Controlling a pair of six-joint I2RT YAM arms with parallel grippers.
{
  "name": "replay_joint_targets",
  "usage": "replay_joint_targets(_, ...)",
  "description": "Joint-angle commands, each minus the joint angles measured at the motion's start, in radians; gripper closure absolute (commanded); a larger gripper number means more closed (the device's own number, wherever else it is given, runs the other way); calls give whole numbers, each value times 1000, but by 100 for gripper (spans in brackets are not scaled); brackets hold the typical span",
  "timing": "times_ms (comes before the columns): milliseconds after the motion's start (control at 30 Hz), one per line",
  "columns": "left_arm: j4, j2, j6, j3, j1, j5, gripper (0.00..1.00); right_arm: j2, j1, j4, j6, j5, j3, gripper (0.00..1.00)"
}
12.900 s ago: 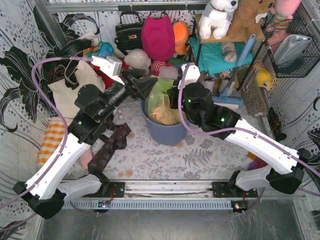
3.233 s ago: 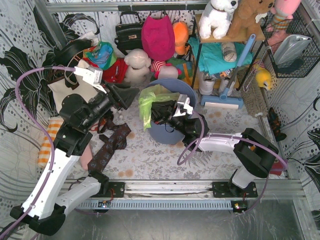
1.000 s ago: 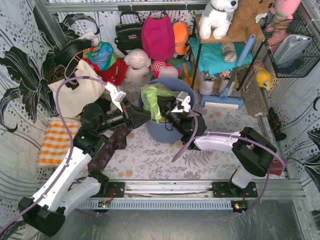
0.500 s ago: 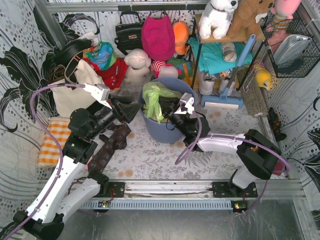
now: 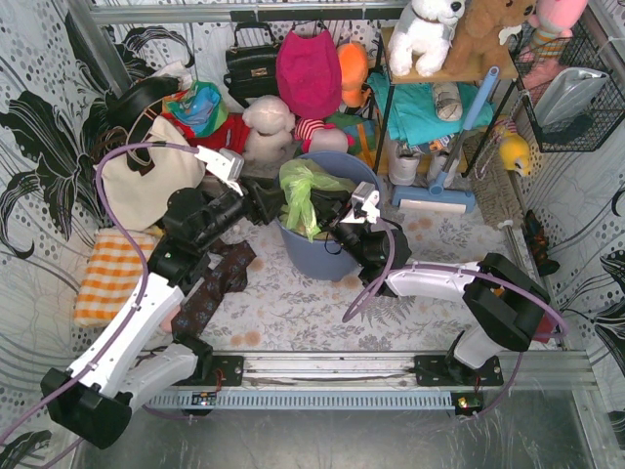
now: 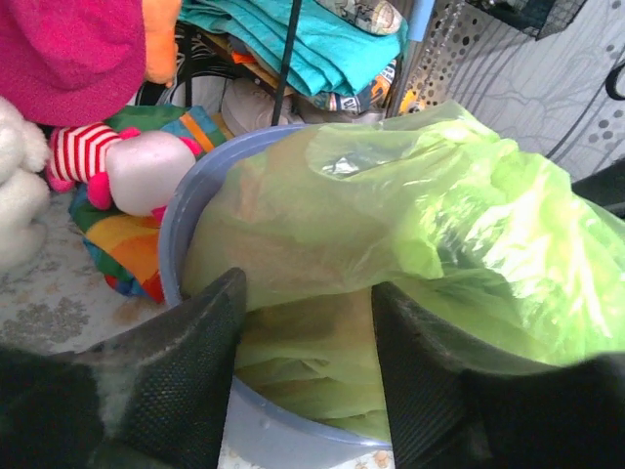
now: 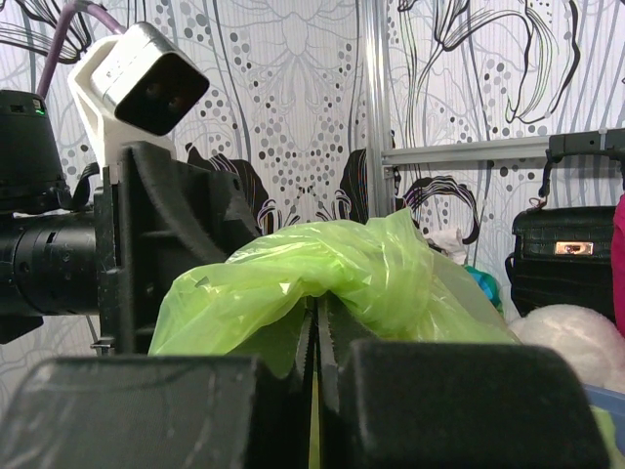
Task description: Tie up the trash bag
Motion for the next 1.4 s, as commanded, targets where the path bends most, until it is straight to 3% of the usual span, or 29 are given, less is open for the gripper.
replay_joint_targets(0,136,2,19,39,-2,65,51,-28,-2,40,-1,-6,-9,100)
replay_joint_targets(233,127,-50,19,32,-1,122,98,-28,-2,0,-11,7,1,100)
replay_joint_targets(267,122,-52,15,34,-2,133,100,-25,-3,-5,-10,10,3,100)
replay_joint_targets(500,80,-56,15,26,-2,120,98,-18,-3,10,-13,27,-1,100)
replay_joint_targets(533,61,-51,17,31,-1,87,87,-22,-3,10,-13,27,-4,100)
replay_joint_targets(600,23,-35,27,46,-1,28,53,-33,-3,9,-21,30,-11,100)
replay_joint_targets(633,9,-27,34,52,-2,11,42,-39,-4,5,-25,32,-15,100)
replay_joint_targets(700,7,-19,41,53,-2,2,30,-53,-4,-6,-36,35,-21,100)
replay_joint_targets(767,28,-13,47,42,-1,19,26,-63,-4,-17,-43,37,-21,100)
replay_joint_targets(1000,238,-24,56,-69,1,74,25,-75,-4,-37,-39,24,-20,100)
replay_joint_targets(1233,340,22,60,-67,1,161,30,-97,-6,-66,-47,31,-29,100)
replay_joint_targets(1300,353,38,58,-60,1,165,39,-99,-4,-67,-48,39,-32,100)
replay_joint_targets(1367,356,42,57,-54,1,167,59,-102,-6,-71,-51,45,-35,100)
